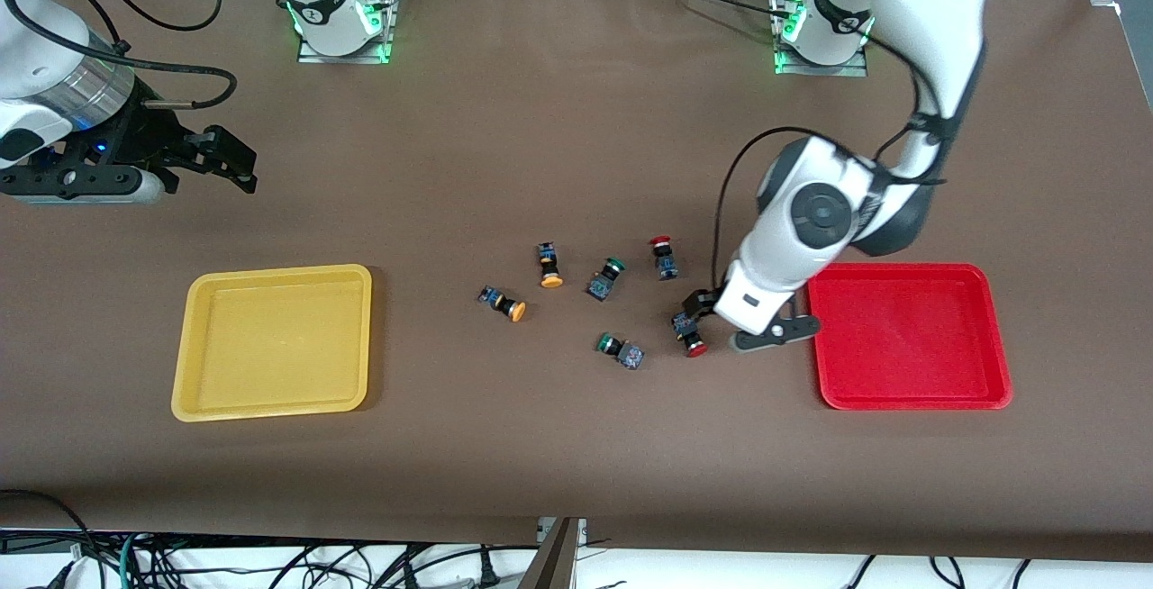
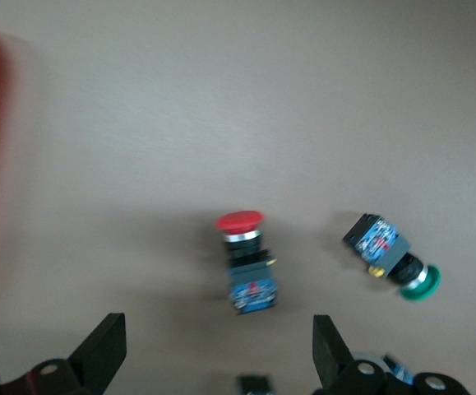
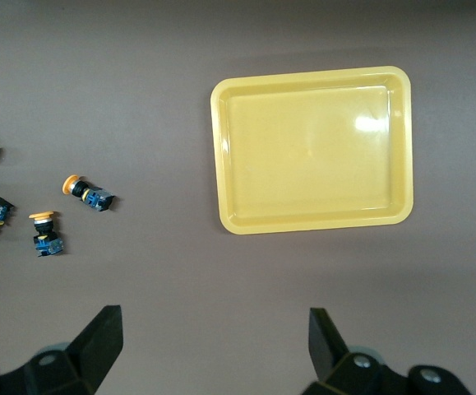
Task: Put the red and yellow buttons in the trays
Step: 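Reach down and grasp a red-capped button with the left gripper, then carry it to the red tray while the right gripper grasps a yellow button, then release the red button while the right gripper moves to the yellow tray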
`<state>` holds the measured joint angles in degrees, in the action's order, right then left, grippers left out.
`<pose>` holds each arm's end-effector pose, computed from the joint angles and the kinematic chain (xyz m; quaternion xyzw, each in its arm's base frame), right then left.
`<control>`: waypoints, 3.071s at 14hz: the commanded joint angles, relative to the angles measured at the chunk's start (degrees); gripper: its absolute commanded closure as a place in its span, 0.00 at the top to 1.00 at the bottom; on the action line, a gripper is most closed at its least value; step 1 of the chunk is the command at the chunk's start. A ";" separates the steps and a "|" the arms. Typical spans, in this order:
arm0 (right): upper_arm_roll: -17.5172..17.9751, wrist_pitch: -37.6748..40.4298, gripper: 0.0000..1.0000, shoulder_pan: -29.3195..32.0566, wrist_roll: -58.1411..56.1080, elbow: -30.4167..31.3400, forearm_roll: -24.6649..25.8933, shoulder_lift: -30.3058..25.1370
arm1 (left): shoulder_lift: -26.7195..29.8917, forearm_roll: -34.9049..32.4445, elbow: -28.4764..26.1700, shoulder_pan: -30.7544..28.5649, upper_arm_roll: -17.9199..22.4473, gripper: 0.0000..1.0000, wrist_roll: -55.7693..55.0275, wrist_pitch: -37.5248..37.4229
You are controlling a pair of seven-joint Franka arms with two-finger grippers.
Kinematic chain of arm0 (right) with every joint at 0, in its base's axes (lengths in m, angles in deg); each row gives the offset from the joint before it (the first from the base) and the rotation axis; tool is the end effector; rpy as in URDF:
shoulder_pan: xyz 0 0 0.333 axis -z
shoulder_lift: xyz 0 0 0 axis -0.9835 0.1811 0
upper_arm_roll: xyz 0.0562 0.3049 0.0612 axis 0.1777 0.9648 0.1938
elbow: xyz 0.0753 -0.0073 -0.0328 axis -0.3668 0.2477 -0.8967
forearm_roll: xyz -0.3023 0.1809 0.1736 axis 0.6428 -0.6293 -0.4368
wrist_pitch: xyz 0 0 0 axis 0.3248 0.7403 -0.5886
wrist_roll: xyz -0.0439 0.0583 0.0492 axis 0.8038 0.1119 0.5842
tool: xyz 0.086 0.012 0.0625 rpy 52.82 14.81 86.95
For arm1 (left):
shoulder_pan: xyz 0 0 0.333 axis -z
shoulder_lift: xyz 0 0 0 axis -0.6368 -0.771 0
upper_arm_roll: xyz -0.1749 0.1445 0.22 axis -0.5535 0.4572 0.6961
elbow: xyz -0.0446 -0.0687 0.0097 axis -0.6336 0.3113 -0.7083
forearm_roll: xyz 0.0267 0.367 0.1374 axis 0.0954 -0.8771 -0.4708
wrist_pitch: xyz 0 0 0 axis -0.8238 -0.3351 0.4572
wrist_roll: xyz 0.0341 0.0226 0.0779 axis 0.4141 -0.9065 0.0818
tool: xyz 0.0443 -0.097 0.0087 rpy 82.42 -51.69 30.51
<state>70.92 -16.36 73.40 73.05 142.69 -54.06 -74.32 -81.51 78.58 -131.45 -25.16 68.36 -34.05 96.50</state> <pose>0.5769 0.1108 0.6051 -0.9997 0.0019 -0.0234 0.0112 0.6365 -0.2943 0.2769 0.9876 0.1462 0.0314 0.0483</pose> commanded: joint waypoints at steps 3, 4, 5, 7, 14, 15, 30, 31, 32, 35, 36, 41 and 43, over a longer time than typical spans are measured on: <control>0.51 0.51 1.00 0.02 0.41 -0.95 -0.69 -0.73 | -6.99 -12.13 3.03 3.18 0.54 1.00 -10.03 4.85; 0.95 1.12 1.00 0.01 -0.63 -1.48 -1.04 -0.29 | -8.04 -12.68 2.77 3.18 0.63 1.00 -10.12 6.96; 1.30 1.21 1.00 0.01 -0.55 -1.92 -1.05 -0.38 | -8.49 -12.77 2.50 3.18 0.71 1.00 -10.30 7.59; 1.57 0.43 1.00 -0.51 -0.11 -1.40 -1.05 1.28 | -8.49 -14.43 2.50 3.18 0.80 1.00 -10.30 7.59; 1.39 0.33 1.00 -8.23 0.24 -3.33 5.44 12.18 | -10.43 -15.23 2.06 4.24 0.71 0.19 -10.30 7.86; 1.39 0.25 1.00 -10.07 0.41 -3.33 5.98 12.45 | -10.25 -15.23 2.15 3.98 0.71 0.11 -10.21 7.86; 1.66 -24.61 1.00 -21.26 -13.98 -2.54 4.58 35.47 | 6.45 -14.26 2.77 -15.35 1.95 0.06 29.13 -17.10; 1.66 -26.63 1.00 -21.08 -15.91 -2.54 4.58 36.44 | 6.45 -14.18 2.59 -16.67 1.95 0.07 32.04 -17.28; 1.57 -28.65 1.00 -20.91 -18.02 -2.63 4.58 37.32 | 6.45 -14.26 2.15 -17.99 1.95 0.08 34.59 -17.37; 1.48 -32.96 1.00 -20.73 -23.22 -2.72 4.67 39.52 | 5.57 -14.18 0.49 -20.89 1.86 0.08 42.85 -18.33; 1.39 -34.45 1.00 -20.73 -23.23 -2.63 4.67 40.22 | 5.05 -14.18 -0.48 -21.33 1.86 0.08 43.31 -18.07; 1.39 -37.28 0.80 -20.82 -23.32 -2.63 4.67 42.07 | -0.75 -14.09 -1.19 -20.64 0.81 0.09 42.35 -17.11; 1.39 -38.60 0.55 -20.73 -23.32 -2.63 4.58 42.25 | -0.93 -11.39 -2.76 -21.16 0.36 0.09 42.26 -13.61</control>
<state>72.04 -53.99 52.42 50.56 141.12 -49.58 -32.71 -82.58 65.08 -133.24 -45.64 69.34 7.71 80.32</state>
